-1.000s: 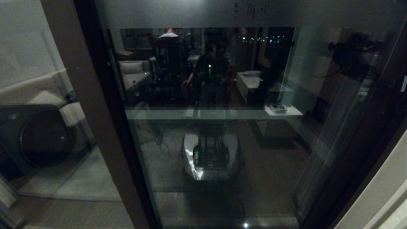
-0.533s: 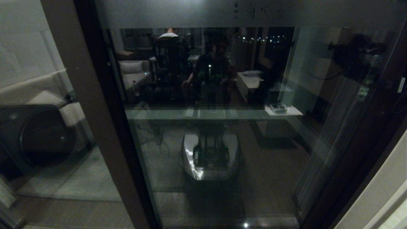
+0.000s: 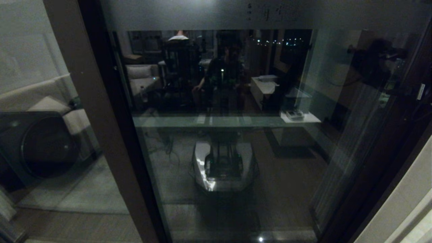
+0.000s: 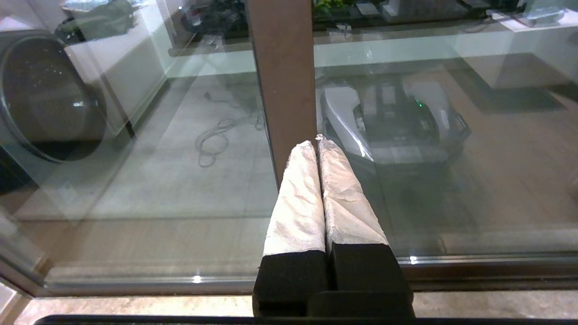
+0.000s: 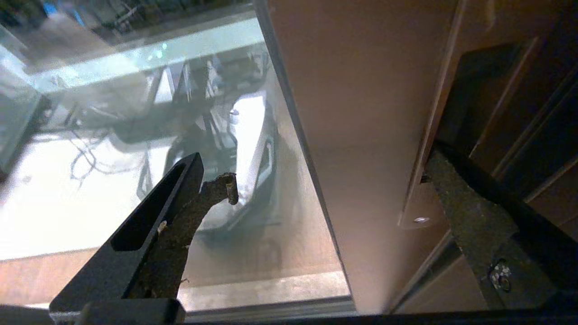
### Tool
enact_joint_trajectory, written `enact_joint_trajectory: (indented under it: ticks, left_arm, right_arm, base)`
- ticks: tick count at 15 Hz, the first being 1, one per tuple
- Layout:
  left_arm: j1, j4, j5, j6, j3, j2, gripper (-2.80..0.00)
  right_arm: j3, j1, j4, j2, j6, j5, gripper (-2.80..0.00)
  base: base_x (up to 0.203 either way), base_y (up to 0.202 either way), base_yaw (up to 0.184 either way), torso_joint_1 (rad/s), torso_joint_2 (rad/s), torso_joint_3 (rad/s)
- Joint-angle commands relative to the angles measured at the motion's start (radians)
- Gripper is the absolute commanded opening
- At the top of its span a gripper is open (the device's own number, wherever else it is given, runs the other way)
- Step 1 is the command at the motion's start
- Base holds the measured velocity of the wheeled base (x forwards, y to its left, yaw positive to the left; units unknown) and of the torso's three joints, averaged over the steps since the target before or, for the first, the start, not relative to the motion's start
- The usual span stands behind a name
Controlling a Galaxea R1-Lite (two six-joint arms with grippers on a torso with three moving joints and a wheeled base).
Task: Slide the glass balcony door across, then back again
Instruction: Open the slid door
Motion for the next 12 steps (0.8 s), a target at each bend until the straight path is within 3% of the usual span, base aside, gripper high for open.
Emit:
enact_joint_trajectory:
  ticks: [1,12]
  left_arm:
    - [0.001,0.000,0.000,0.001,0.000,0.000,-2.80]
    - [0.001,0.000,0.000,0.001,0.001,0.000,-2.80]
  right_arm:
    - [0.025,0.019,-0.036,-0.014,0.017,0.005,0.00]
    - [0.022,0.043,-0.048,0.010,0.023,0.006,0.00]
  base:
    - [0.000,0.000,0.000,0.000,0.00,0.000]
    - [0.000,0.000,0.000,0.000,0.00,0.000]
